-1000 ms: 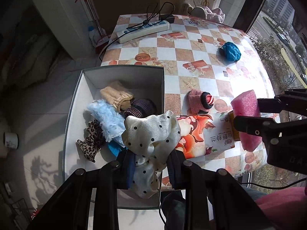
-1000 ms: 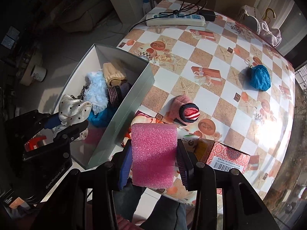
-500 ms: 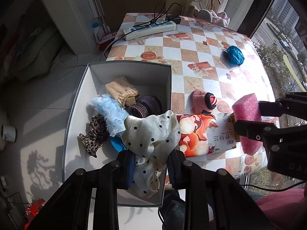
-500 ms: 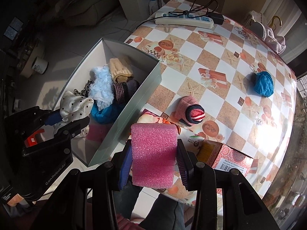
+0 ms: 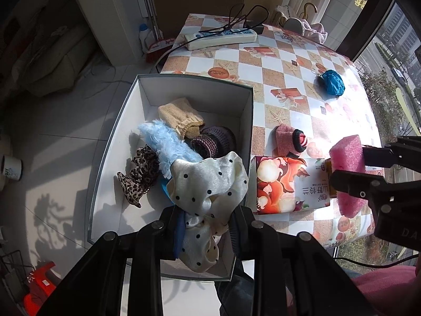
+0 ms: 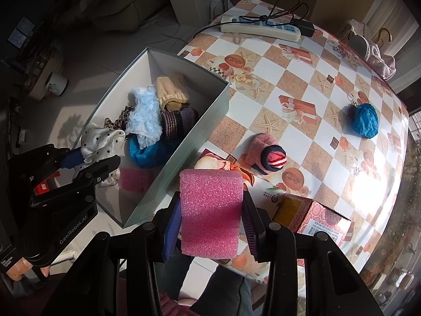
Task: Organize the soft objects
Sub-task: 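Carry the polka-dot scrunchie and pink sponge over the white box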
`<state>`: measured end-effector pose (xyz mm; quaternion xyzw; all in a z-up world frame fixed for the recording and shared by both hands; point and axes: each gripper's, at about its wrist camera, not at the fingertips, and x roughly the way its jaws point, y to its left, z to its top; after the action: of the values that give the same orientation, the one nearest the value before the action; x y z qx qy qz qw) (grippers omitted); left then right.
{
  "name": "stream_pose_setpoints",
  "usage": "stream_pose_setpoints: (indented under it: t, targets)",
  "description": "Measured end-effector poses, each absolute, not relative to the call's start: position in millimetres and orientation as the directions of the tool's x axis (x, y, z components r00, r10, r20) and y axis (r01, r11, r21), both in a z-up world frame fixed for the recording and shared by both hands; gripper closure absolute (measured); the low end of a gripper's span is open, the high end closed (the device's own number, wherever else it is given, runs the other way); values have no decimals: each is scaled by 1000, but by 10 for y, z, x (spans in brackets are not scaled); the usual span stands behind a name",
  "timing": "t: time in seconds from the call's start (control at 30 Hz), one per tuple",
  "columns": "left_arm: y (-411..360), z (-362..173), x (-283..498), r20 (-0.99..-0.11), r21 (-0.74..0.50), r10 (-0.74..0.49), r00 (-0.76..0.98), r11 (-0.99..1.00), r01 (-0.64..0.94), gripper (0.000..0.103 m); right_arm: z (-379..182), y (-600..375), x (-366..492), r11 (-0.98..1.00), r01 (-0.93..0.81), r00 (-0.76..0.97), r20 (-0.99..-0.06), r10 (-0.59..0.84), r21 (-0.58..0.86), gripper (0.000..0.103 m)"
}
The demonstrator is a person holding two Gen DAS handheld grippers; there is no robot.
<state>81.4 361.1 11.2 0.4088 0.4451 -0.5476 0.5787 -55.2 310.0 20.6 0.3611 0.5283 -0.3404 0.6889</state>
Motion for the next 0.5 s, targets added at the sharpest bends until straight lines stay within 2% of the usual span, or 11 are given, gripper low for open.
stream_pose_setpoints:
  t: [0.5]
  targets:
    - [3688,10,1006,-970,-19,-241,14,135,991,72,149,3123,-424,539,830,204,-977,-63,139,59]
